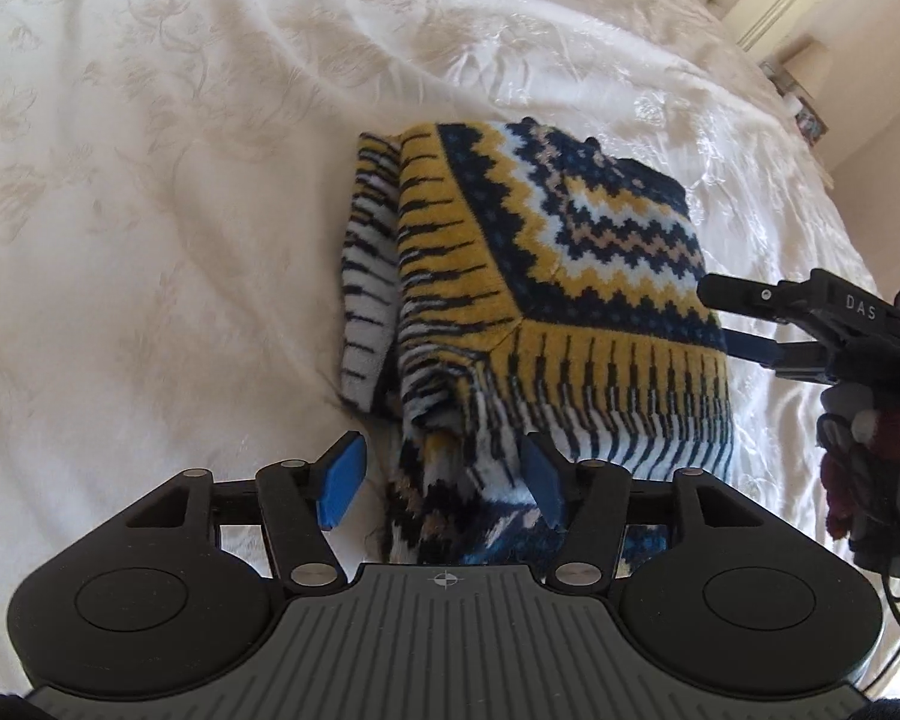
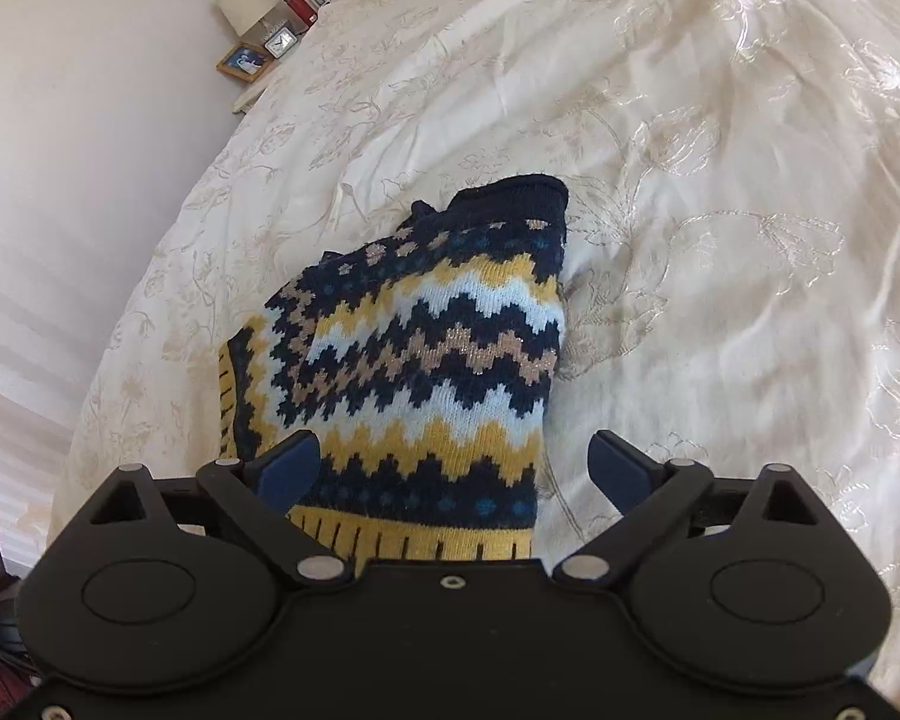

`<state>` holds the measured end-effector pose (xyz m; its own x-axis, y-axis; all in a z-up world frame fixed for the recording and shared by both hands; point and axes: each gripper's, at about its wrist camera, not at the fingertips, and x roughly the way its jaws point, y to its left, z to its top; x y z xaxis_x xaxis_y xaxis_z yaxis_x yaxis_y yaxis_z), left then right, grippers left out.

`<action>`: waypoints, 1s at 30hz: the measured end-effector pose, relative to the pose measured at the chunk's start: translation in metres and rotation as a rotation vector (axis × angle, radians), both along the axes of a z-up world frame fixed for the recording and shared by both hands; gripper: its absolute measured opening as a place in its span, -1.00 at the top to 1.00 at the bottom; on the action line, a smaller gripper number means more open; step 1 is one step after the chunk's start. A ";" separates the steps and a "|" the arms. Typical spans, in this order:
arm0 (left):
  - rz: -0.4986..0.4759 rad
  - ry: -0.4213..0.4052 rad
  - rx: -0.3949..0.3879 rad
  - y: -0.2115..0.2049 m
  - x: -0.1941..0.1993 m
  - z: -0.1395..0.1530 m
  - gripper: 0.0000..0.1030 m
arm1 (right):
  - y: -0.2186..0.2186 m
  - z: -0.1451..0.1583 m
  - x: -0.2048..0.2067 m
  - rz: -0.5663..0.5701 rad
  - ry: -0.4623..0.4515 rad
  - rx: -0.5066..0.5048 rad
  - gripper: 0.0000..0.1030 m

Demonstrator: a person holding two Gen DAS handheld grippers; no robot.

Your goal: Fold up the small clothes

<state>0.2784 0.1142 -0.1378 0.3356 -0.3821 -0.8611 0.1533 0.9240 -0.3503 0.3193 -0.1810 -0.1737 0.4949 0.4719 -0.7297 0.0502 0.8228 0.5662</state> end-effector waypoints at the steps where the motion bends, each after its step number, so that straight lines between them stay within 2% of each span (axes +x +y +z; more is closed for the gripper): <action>1: 0.005 0.010 -0.001 0.001 -0.001 -0.002 -0.16 | -0.001 -0.004 0.003 -0.002 0.011 0.017 -0.94; 4: 0.014 0.023 -0.022 0.004 -0.001 -0.008 -0.19 | -0.001 -0.014 0.009 -0.001 0.043 0.056 -0.94; 9: -0.022 0.084 -0.131 -0.005 0.004 -0.022 -0.26 | 0.008 -0.032 0.025 0.026 0.093 0.116 -0.98; 13: -0.063 0.098 -0.154 -0.020 0.010 -0.034 -0.34 | 0.021 -0.040 0.037 0.065 0.113 0.150 -1.00; 18: -0.031 0.132 -0.207 -0.026 0.017 -0.044 -0.41 | 0.028 -0.042 0.044 0.079 0.125 0.157 -1.00; 21: -0.036 0.144 -0.239 -0.023 0.016 -0.047 -0.41 | 0.018 -0.045 0.037 0.055 0.128 0.217 -1.00; 23: -0.043 0.161 -0.277 -0.018 0.017 -0.049 -0.35 | 0.010 -0.051 0.031 0.018 0.155 0.279 -1.00; 25: -0.048 0.177 -0.310 -0.015 0.018 -0.051 -0.08 | 0.004 -0.054 0.025 -0.004 0.177 0.325 -0.98; 26: -0.052 0.184 -0.318 -0.014 0.019 -0.051 0.12 | 0.003 -0.052 0.022 -0.007 0.177 0.321 -0.75; 28: -0.074 0.188 -0.334 -0.015 0.022 -0.050 0.27 | 0.004 -0.046 0.017 0.003 0.184 0.256 -0.18; 30: -0.094 0.181 -0.356 -0.015 0.021 -0.047 0.37 | 0.003 -0.037 0.011 -0.009 0.174 0.240 -0.03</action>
<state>0.2994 0.0989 -0.1849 0.1401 -0.6890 -0.7111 0.1379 0.7248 -0.6750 0.3302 -0.1782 -0.2106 0.3777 0.6375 -0.6715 0.1703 0.6651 0.7271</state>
